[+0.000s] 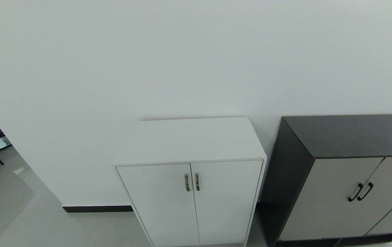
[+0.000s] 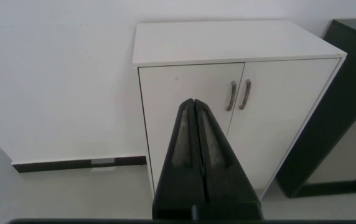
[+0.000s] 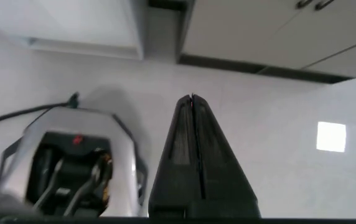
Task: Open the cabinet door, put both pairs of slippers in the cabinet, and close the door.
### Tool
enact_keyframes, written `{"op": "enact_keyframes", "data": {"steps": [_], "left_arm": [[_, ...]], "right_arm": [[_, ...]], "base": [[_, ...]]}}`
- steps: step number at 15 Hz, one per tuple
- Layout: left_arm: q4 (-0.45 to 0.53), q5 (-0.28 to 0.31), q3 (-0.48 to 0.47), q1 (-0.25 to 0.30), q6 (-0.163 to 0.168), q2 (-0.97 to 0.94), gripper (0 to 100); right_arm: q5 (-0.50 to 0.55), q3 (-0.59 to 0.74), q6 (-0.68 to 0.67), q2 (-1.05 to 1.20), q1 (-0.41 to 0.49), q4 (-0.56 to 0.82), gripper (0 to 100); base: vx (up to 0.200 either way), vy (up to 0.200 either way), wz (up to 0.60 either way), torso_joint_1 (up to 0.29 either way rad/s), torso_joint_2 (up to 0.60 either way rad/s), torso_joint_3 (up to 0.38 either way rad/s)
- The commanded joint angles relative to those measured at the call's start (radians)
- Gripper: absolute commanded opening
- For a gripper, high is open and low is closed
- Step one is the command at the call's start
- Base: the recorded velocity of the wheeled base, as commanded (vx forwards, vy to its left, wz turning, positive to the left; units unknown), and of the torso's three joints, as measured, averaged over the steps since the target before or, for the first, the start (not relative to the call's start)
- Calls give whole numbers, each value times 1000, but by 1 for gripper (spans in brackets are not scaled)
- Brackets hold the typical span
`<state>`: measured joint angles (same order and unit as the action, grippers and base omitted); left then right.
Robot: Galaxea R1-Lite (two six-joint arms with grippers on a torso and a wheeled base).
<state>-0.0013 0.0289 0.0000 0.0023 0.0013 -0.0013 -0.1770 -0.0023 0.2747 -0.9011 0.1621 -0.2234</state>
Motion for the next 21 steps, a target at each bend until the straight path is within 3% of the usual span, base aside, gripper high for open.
{"op": "enact_keyframes", "data": {"steps": [1,3,8,11,14,15,16,18,21], "left_arm": [[0,0,0,1,-1,1,0],[0,0,0,1,-1,1,0],[0,0,0,1,-1,1,0],[0,0,0,1,0,1,0],[0,0,0,1,-1,1,0],[0,0,0,1,0,1,0],[0,-1,0,1,-1,1,0],[0,0,0,1,-1,1,0],[0,0,0,1,-9,1,0]], "right_arm": [[-50,-1,-23,343,16,194,0],[-42,-1,-77,396,19,194,0],[44,-1,-397,456,22,179,0],[137,2,-336,490,59,165,0],[133,1,-201,501,275,184,0],[131,1,-201,510,301,184,0],[119,2,-207,525,303,182,0],[-19,1,-308,536,275,179,0],[-10,1,-296,584,53,180,0]], "base": [[0,0,0,0,0,0],[0,0,0,0,0,0],[0,0,0,0,0,0],[0,0,0,0,0,0],[0,0,0,0,0,0],[0,0,0,0,0,0],[0,0,0,0,0,0],[0,0,0,0,0,0],[0,0,0,0,0,0]]}}
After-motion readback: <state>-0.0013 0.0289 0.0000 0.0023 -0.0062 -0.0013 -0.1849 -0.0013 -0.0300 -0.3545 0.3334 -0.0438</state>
